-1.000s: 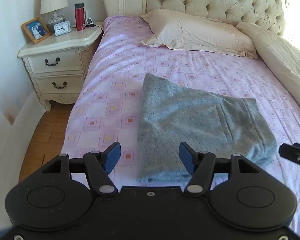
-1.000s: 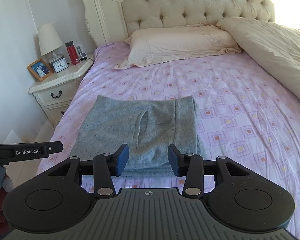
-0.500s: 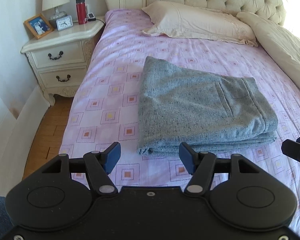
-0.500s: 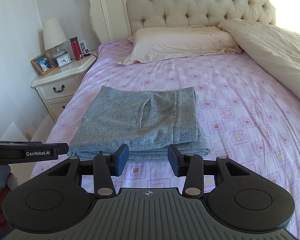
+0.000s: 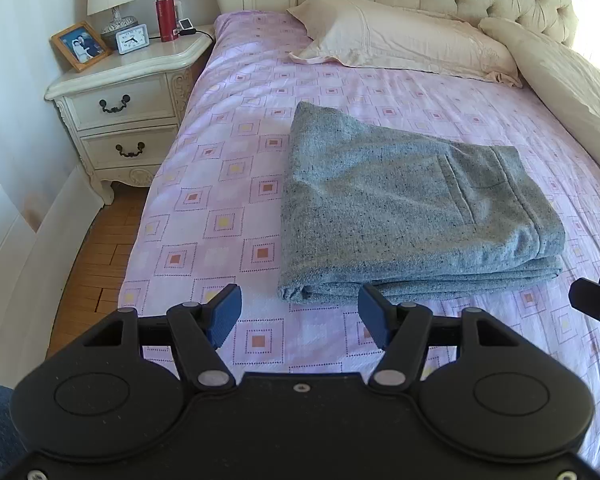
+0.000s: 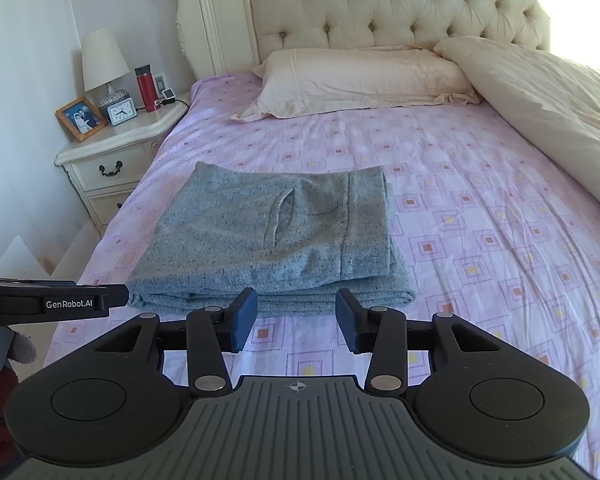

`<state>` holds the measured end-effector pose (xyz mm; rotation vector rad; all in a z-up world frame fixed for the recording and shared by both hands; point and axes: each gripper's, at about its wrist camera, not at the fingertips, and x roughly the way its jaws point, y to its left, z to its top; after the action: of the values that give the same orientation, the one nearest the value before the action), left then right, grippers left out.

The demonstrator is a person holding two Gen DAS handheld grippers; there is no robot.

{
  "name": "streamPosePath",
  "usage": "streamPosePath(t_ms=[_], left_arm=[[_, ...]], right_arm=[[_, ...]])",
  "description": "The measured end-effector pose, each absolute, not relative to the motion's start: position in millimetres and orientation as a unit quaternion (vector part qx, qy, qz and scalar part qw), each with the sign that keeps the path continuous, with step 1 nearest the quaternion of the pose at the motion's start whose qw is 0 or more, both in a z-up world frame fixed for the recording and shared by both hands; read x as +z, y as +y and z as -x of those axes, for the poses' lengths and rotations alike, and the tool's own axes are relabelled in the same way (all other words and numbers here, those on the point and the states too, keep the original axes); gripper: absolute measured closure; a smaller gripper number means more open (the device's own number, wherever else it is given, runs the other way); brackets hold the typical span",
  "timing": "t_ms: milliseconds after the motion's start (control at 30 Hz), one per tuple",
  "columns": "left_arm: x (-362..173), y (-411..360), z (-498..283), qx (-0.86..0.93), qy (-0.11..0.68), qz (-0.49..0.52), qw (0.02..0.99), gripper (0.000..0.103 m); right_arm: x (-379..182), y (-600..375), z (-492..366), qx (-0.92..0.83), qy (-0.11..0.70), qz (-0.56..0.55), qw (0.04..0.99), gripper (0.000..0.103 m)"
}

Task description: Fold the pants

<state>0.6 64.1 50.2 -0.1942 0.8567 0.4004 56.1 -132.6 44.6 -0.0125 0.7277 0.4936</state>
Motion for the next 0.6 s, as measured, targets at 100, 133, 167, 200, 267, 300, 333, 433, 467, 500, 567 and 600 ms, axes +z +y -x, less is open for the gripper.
streamPosePath(t_ms=[100, 133, 167, 200, 267, 300, 333, 433, 467, 500, 567, 600], left_arm=[[50.3, 64.3, -0.6, 0.192, 0.411, 0.091, 0.887, 0.038], [50.2, 64.0, -0.5, 0.191, 0.412, 0.091, 0.886, 0.038], [50.1, 63.8, -0.6, 0.19, 0.413, 0.09, 0.886, 0.038], [50.0, 63.5, -0.4, 0.19, 0.413, 0.09, 0.886, 0.038], [50.4, 63.3, 0.1, 0.19, 0.411, 0.088, 0.887, 0.038], [50.6, 63.4, 0.0, 0.19, 0.411, 0.087, 0.887, 0.038], [50.8, 63.4, -0.2, 0.189, 0.41, 0.086, 0.888, 0.038], [51.0, 62.1, 0.2, 0.187, 0.409, 0.081, 0.889, 0.038], [50.9, 61.7, 0.2, 0.186, 0.409, 0.08, 0.89, 0.038], [51.0, 61.4, 0.1, 0.186, 0.409, 0.079, 0.89, 0.038], [51.5, 61.2, -0.1, 0.184, 0.409, 0.077, 0.89, 0.038], [51.6, 61.0, -0.1, 0.183, 0.409, 0.076, 0.891, 0.038]], right_arm=[[43.5, -132.4, -56.6, 0.238, 0.354, 0.006, 0.904, 0.061], [43.0, -133.2, -57.3, 0.238, 0.355, 0.006, 0.904, 0.061], [42.9, -133.2, -57.4, 0.238, 0.355, 0.006, 0.904, 0.061], [42.8, -133.3, -57.3, 0.237, 0.356, 0.006, 0.904, 0.061], [42.6, -133.2, -56.9, 0.238, 0.356, 0.006, 0.904, 0.061], [42.5, -133.0, -57.0, 0.238, 0.356, 0.007, 0.904, 0.061], [42.3, -132.8, -57.0, 0.238, 0.357, 0.007, 0.903, 0.061], [41.8, -132.6, -56.2, 0.238, 0.357, 0.008, 0.903, 0.061], [41.8, -132.6, -56.3, 0.238, 0.357, 0.008, 0.903, 0.061], [41.7, -132.3, -56.4, 0.238, 0.358, 0.009, 0.903, 0.061], [41.2, -132.0, -56.0, 0.238, 0.359, 0.01, 0.903, 0.061], [41.2, -131.8, -56.4, 0.238, 0.359, 0.01, 0.902, 0.061]])
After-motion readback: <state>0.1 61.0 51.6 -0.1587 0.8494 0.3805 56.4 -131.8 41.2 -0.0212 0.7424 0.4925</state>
